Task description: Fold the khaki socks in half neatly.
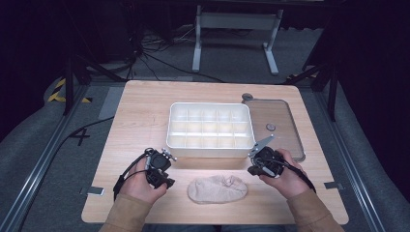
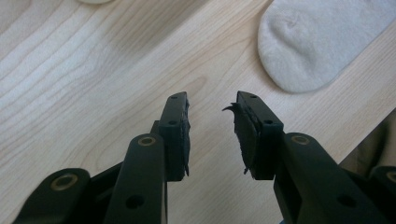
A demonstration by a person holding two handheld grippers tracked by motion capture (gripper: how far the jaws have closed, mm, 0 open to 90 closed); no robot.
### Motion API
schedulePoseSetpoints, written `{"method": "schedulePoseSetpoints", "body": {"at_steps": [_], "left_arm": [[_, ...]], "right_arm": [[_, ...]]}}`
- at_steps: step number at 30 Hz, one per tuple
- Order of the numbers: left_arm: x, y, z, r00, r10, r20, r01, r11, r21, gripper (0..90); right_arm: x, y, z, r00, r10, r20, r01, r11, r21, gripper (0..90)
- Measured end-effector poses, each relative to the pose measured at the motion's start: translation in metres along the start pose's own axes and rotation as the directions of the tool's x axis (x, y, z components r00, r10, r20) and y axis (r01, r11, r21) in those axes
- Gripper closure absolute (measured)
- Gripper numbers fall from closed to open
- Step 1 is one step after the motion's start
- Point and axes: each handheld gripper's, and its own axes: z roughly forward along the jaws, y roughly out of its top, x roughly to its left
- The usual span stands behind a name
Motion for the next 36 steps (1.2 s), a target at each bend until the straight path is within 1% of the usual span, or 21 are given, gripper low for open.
{"method": "schedulePoseSetpoints", "body": {"at_steps": [2, 4, 5, 6, 8, 9, 11, 12, 13, 14, 15, 16, 18, 19, 20, 23, 25, 26, 27, 31, 36], "left_arm": [[-0.002, 0.001, -0.001, 0.9998, -0.015, -0.01, 0.015, 0.9998, -0.008, 65.0], [-0.002, 0.003, -0.003, 0.9996, -0.03, 0.0, 0.03, 0.9991, -0.03, 62.5], [-0.003, 0.003, -0.004, 0.9993, -0.035, 0.012, 0.035, 0.9988, -0.032, 64.1], [-0.004, 0.004, -0.004, 0.9994, -0.028, 0.02, 0.029, 0.9991, -0.032, 64.1], [-0.009, 0.005, -0.005, 0.9996, 0.018, 0.022, -0.017, 0.9995, -0.027, 67.5], [-0.013, 0.006, -0.005, 0.9989, 0.043, 0.018, -0.042, 0.9989, -0.022, 67.6], [-0.019, 0.009, -0.005, 0.9961, 0.078, 0.04, -0.076, 0.9958, -0.051, 66.3], [-0.023, 0.011, -0.005, 0.9956, 0.091, 0.019, -0.088, 0.9888, -0.12, 63.4], [-0.025, 0.012, -0.006, 0.9967, 0.078, 0.022, -0.074, 0.9866, -0.145, 53.6], [-0.028, 0.013, -0.006, 0.9961, 0.075, 0.048, -0.068, 0.9896, -0.127, 49.3], [-0.03, 0.015, -0.006, 0.9949, 0.09, 0.046, -0.084, 0.9891, -0.12, 54.1], [-0.032, 0.016, -0.005, 0.9956, 0.08, 0.047, -0.075, 0.9913, -0.108, 55.1], [-0.031, 0.018, -0.002, 0.9948, 0.047, 0.091, -0.041, 0.9966, -0.072, 56.5], [-0.031, 0.018, -0.002, 0.9947, 0.041, 0.095, -0.034, 0.997, -0.069, 60.1], [-0.03, 0.018, -0.002, 0.9947, 0.038, 0.095, -0.031, 0.9969, -0.072, 64.2], [-0.03, 0.019, -0.004, 0.9958, 0.037, 0.084, -0.031, 0.9967, -0.075, 64.3], [-0.033, 0.019, -0.004, 0.9964, 0.053, 0.066, -0.047, 0.9957, -0.079, 66.8], [-0.034, 0.02, -0.004, 0.9949, 0.07, 0.072, -0.064, 0.9938, -0.091, 67.7], [-0.035, 0.02, -0.004, 0.9931, 0.083, 0.083, -0.076, 0.9934, -0.087, 70.1], [-0.037, 0.021, -0.002, 0.9911, 0.101, 0.086, -0.093, 0.9917, -0.088, 73.3], [-0.037, 0.021, 0.003, 0.9895, 0.084, 0.117, -0.074, 0.9933, -0.089, 73.9]], "right_arm": [[0.002, 0.0, 0.0, 0.9999, 0.0, 0.016, 0.0, 1.0, -0.007, 88.9], [0.003, 0.0, -0.001, 0.9999, -0.004, 0.012, 0.005, 1.0, -0.017, 88.8], [0.004, 0.0, -0.002, 0.9999, -0.007, 0.011, 0.008, 1.0, -0.025, 88.7], [0.004, 0.0, -0.003, 0.9999, -0.008, 0.008, 0.009, 0.999, -0.032, 88.3], [0.006, 0.0, -0.004, 0.9999, -0.01, -0.01, 0.009, 0.999, -0.045, 87.7], [0.006, 0.0, -0.004, 0.9999, -0.01, -0.006, 0.01, 0.999, -0.05, 87.4], [0.011, 0.002, -0.004, 0.9997, -0.02, -0.017, 0.019, 0.998, -0.06, 87.4], [0.013, 0.003, -0.004, 0.9996, -0.021, -0.019, 0.02, 0.998, -0.064, 87.5], [0.016, 0.004, -0.004, 0.9994, -0.028, -0.021, 0.027, 0.997, -0.07, 87.5], [0.017, 0.005, -0.004, 0.999, -0.038, -0.021, 0.037, 0.997, -0.074, 87.5], [0.02, 0.006, -0.004, 0.9988, -0.043, -0.021, 0.041, 0.996, -0.076, 87.5], [0.021, 0.007, -0.003, 0.9985, -0.048, -0.027, 0.045, 0.996, -0.079, 87.6], [0.023, 0.008, -0.003, 0.998, -0.058, -0.024, 0.056, 0.996, -0.077, 87.5], [0.024, 0.008, -0.003, 0.9977, -0.061, -0.03, 0.058, 0.995, -0.078, 87.5], [0.025, 0.009, -0.002, 0.9978, -0.061, -0.027, 0.059, 0.995, -0.079, 87.5], [0.027, 0.009, -0.003, 0.9973, -0.064, -0.036, 0.061, 0.994, -0.086, 87.5], [0.029, 0.01, -0.002, 0.9969, -0.069, -0.038, 0.066, 0.994, -0.089, 87.4], [0.03, 0.011, -0.002, 0.9965, -0.074, -0.04, 0.07, 0.994, -0.09, 87.3], [0.032, 0.011, -0.001, 0.9958, -0.076, -0.052, 0.071, 0.993, -0.092, 87.2], [0.037, 0.014, 0.001, 0.9943, -0.085, -0.063, 0.079, 0.992, -0.099, 87.2], [0.048, 0.018, 0.004, 0.9891, -0.109, -0.1, 0.097, 0.988, -0.117, 88.0]]}}
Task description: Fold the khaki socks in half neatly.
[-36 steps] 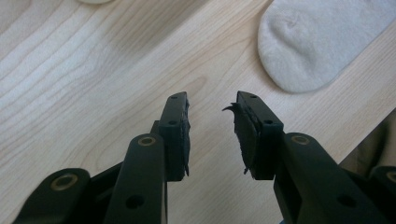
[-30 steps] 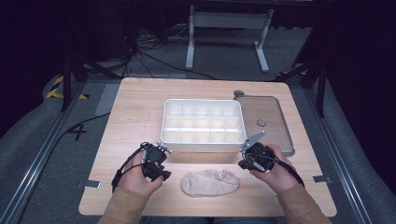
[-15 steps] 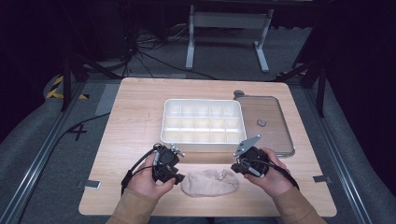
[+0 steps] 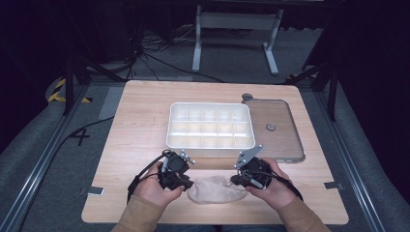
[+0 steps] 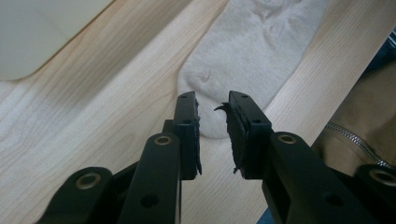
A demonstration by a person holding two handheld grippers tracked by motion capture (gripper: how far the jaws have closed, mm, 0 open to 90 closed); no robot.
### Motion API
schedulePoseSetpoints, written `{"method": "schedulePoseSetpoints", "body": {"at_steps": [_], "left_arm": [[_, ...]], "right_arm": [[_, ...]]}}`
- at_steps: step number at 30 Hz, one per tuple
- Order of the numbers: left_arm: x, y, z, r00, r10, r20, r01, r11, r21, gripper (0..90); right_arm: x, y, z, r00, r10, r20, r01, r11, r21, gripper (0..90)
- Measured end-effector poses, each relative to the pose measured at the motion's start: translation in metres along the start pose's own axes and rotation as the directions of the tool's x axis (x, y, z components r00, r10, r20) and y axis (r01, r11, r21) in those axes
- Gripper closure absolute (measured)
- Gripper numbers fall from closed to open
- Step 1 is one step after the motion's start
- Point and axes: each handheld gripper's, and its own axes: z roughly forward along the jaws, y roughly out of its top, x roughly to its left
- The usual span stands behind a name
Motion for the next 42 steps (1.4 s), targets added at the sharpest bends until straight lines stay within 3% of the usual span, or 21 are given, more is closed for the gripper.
{"method": "schedulePoseSetpoints", "body": {"at_steps": [4, 7, 9, 15, 20, 28, 35, 42], "left_arm": [[0.002, -0.001, 0.002, 0.9996, -0.022, 0.02, 0.022, 0.9998, -0.001, 68.2], [0.003, -0.001, 0.007, 0.9995, -0.03, 0.008, 0.03, 0.9984, 0.048, 62.4], [0.005, -0.002, 0.009, 0.9991, -0.042, 0.008, 0.041, 0.9978, 0.051, 62.1], [0.008, -0.002, 0.015, 0.9978, -0.059, 0.03, 0.056, 0.9956, 0.075, 65.7], [0.013, -0.004, 0.018, 0.9896, -0.117, 0.084, 0.11, 0.9904, 0.084, 71.1], [0.01, -0.006, 0.025, 0.9919, -0.122, 0.036, 0.118, 0.9887, 0.092, 71.9], [0.01, -0.006, 0.03, 0.9902, -0.129, 0.054, 0.124, 0.9878, 0.095, 71.1], [0.009, -0.005, 0.035, 0.9883, -0.143, 0.054, 0.136, 0.9845, 0.11, 67.9]], "right_arm": [[0.006, 0.003, 0.006, 0.9997, -0.01, -0.021, 0.01, 1.0, -0.008, 88.8], [0.01, 0.004, 0.012, 0.9993, -0.014, -0.036, 0.014, 1.0, -0.012, 88.9], [0.013, 0.005, 0.016, 0.9988, -0.017, -0.046, 0.016, 1.0, -0.022, 89.1], [0.02, 0.007, 0.028, 0.9968, -0.037, -0.071, 0.037, 0.999, -0.005, 89.3], [0.029, 0.009, 0.042, 0.9938, -0.059, -0.094, 0.061, 0.998, 0.02, 89.3], [0.034, 0.008, 0.054, 0.9906, -0.082, -0.109, 0.087, 0.995, 0.039, 89.3], [0.037, 0.006, 0.06, 0.9934, -0.086, -0.076, 0.091, 0.994, 0.058, 89.4], [0.036, 0.005, 0.06, 0.9925, -0.085, -0.088, 0.09, 0.994, 0.063, 89.4]]}}
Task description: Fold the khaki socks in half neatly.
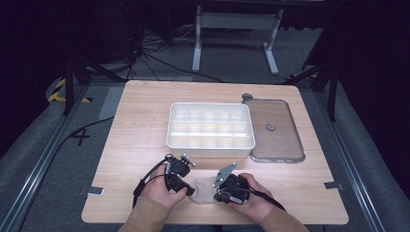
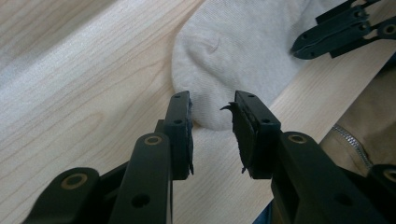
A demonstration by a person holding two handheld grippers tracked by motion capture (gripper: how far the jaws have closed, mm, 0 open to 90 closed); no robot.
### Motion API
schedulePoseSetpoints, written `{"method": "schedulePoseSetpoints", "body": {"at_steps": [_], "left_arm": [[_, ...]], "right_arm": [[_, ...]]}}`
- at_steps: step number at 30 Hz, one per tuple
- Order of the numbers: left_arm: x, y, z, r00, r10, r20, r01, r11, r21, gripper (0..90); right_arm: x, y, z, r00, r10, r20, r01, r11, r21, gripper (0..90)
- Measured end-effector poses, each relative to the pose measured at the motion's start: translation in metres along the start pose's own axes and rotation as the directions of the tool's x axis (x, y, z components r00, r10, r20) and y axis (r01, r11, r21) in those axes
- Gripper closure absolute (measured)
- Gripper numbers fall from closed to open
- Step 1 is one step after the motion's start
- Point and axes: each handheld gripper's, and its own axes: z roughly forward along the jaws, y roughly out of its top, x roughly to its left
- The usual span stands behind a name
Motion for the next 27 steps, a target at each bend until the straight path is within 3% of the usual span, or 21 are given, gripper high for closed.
{"method": "schedulePoseSetpoints", "body": {"at_steps": [13, 21, 27], "left_arm": [[-0.006, 0.004, 0.017, 0.998, 0.005, -0.063, -0.001, 0.9979, 0.065, 67.6], [-0.012, 0.006, 0.019, 0.9962, 0.002, -0.088, 0.004, 0.9973, 0.073, 70.8], [-0.01, 0.005, 0.02, 0.9991, -0.006, -0.041, 0.009, 0.9975, 0.07, 83.2]], "right_arm": [[0.0, 0.0, 0.0, 1.0, 0.001, 0.004, -0.001, 1.0, 0.001, 89.4], [0.002, 0.001, 0.0, 0.9998, -0.01, 0.018, 0.01, 1.0, 0.009, 89.4], [0.003, 0.001, 0.0, 0.9998, -0.012, 0.019, 0.011, 1.0, 0.007, 89.4]]}}
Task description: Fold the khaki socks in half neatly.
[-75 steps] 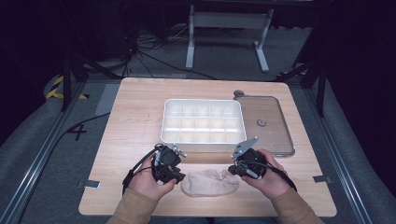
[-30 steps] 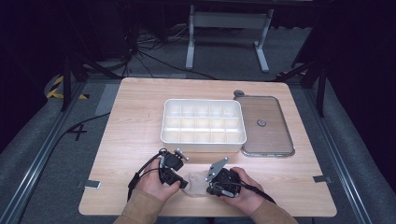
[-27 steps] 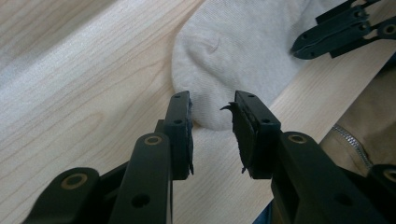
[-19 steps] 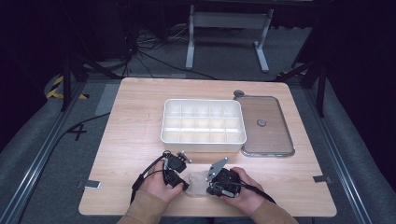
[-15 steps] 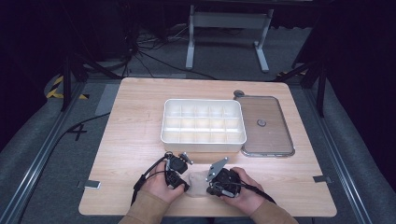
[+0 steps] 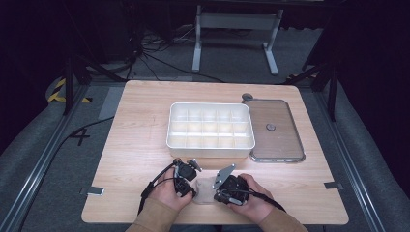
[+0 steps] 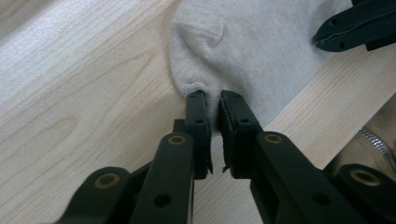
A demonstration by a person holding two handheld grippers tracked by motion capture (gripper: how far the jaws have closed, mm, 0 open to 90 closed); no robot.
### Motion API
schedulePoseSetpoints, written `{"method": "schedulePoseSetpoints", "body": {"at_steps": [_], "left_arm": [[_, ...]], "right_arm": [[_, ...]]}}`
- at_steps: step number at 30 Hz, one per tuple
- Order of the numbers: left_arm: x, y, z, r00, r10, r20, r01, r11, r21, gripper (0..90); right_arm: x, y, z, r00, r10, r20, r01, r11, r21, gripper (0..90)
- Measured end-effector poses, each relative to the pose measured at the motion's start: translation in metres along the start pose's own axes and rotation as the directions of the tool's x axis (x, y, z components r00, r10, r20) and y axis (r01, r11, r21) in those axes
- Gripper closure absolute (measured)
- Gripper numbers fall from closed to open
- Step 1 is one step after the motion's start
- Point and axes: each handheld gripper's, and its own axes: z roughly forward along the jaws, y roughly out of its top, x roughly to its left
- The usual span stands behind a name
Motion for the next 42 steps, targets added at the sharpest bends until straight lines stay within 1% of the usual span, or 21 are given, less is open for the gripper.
{"method": "schedulePoseSetpoints", "body": {"at_steps": [2, 6, 7, 8, 9, 12, 14, 15, 16, 18, 20, 22, 25, 27, 32, 33, 35, 38, 39, 40, 42], "left_arm": [[0.002, 0.0, 0.0, 0.9999, 0.001, 0.015, -0.001, 1.0, -0.004, 84.2], [0.001, -0.001, -0.001, 1.0, 0.009, 0.004, -0.009, 0.9998, -0.018, 85.4], [0.001, -0.001, -0.001, 0.9999, 0.01, 0.004, -0.01, 0.9997, -0.021, 85.6], [0.002, -0.001, -0.003, 0.9999, 0.014, 0.006, -0.014, 0.9996, -0.026, 85.7], [0.002, -0.001, -0.005, 0.9999, 0.007, 0.008, -0.007, 0.9995, -0.029, 85.9], [0.002, -0.002, -0.013, 0.9999, 0.01, 0.013, -0.01, 0.9983, -0.058, 86.0], [0.0, -0.003, -0.017, 0.9997, 0.013, 0.021, -0.012, 0.9969, -0.078, 86.1], [0.0, -0.003, -0.019, 0.9994, 0.025, 0.023, -0.022, 0.9958, -0.088, 86.1], [-0.001, -0.003, -0.022, 0.9995, 0.021, 0.022, -0.019, 0.9958, -0.09, 86.1], [-0.002, -0.003, -0.024, 0.9993, 0.026, 0.026, -0.023, 0.9938, -0.109, 86.2], [-0.003, -0.003, -0.027, 0.9992, 0.034, 0.02, -0.031, 0.992, -0.122, 86.1], [-0.005, -0.003, -0.031, 0.9989, 0.04, 0.024, -0.036, 0.9897, -0.138, 86.1], [-0.008, -0.003, -0.034, 0.9988, 0.046, 0.019, -0.042, 0.9879, -0.149, 86.1], [-0.009, -0.002, -0.036, 0.9983, 0.056, 0.015, -0.053, 0.9865, -0.155, 86.1], [-0.012, -0.002, -0.038, 0.9983, 0.058, 0.01, -0.056, 0.987, -0.151, 86.1], [-0.012, -0.002, -0.038, 0.9977, 0.067, 0.008, -0.065, 0.9859, -0.155, 86.1], [-0.013, -0.002, -0.039, 0.9982, 0.06, 0.009, -0.058, 0.9873, -0.148, 86.1], [-0.013, -0.002, -0.039, 0.9979, 0.064, 0.008, -0.062, 0.9873, -0.146, 86.1], [-0.012, -0.002, -0.04, 0.9981, 0.061, 0.005, -0.059, 0.988, -0.143, 86.1], [-0.011, -0.002, -0.041, 0.9976, 0.068, 0.006, -0.067, 0.9874, -0.144, 86.1], [-0.01, -0.002, -0.043, 0.9978, 0.065, 0.011, -0.063, 0.9878, -0.143, 86.1]], "right_arm": [[0.0, 0.0, 0.0, 1.0, 0.0, 0.002, 0.0, 1.0, -0.001, 89.4], [-0.001, -0.001, 0.0, 1.0, -0.004, 0.0, 0.004, 1.0, -0.004, 89.4], [-0.001, -0.001, 0.0, 1.0, 0.003, 0.001, -0.003, 1.0, -0.007, 89.5], [-0.001, -0.001, 0.0, 1.0, 0.004, -0.002, -0.004, 1.0, -0.009, 89.4], [-0.001, -0.001, 0.0, 1.0, 0.009, -0.001, -0.009, 1.0, -0.009, 89.5], [-0.001, -0.002, 0.0, 0.9999, 0.012, -0.008, -0.012, 1.0, -0.014, 89.5], [-0.001, -0.002, 0.0, 0.9998, 0.018, -0.001, -0.018, 1.0, -0.016, 89.5], [-0.001, -0.002, 0.0, 0.9998, 0.019, -0.001, -0.019, 1.0, -0.017, 89.5], [-0.001, -0.003, 0.0, 0.9998, 0.02, -0.002, -0.02, 1.0, -0.019, 89.5], [-0.001, -0.003, 0.0, 0.9998, 0.02, -0.004, -0.02, 1.0, -0.021, 89.5], [-0.002, -0.003, 0.0, 0.9997, 0.024, -0.006, -0.024, 0.999, -0.024, 89.5], [-0.002, -0.003, 0.0, 0.9996, 0.026, -0.009, -0.026, 0.999, -0.029, 89.5], [-0.001, -0.004, 0.001, 0.9996, 0.027, -0.011, -0.028, 0.999, -0.036, 89.5], [0.0, -0.004, 0.001, 0.9997, 0.019, -0.014, -0.02, 0.999, -0.039, 89.5], [0.001, -0.004, 0.001, 0.9999, 0.014, -0.005, -0.015, 0.999, -0.05, 89.5], [0.002, -0.004, 0.001, 0.9999, 0.017, -0.002, -0.017, 0.999, -0.051, 89.5], [0.001, -0.004, 0.001, 0.9998, 0.017, -0.007, -0.017, 0.998, -0.054, 89.6], [-0.001, -0.006, -0.004, 0.9998, 0.015, -0.014, -0.016, 0.998, -0.055, 89.6], [-0.003, -0.008, -0.007, 0.9996, 0.027, -0.007, -0.027, 0.998, -0.061, 89.6], [-0.006, -0.01, -0.012, 0.9991, 0.041, 0.003, -0.041, 0.996, -0.074, 89.5], [-0.013, -0.015, -0.021, 0.9975, 0.068, 0.02, -0.066, 0.994, -0.084, 89.6]]}}
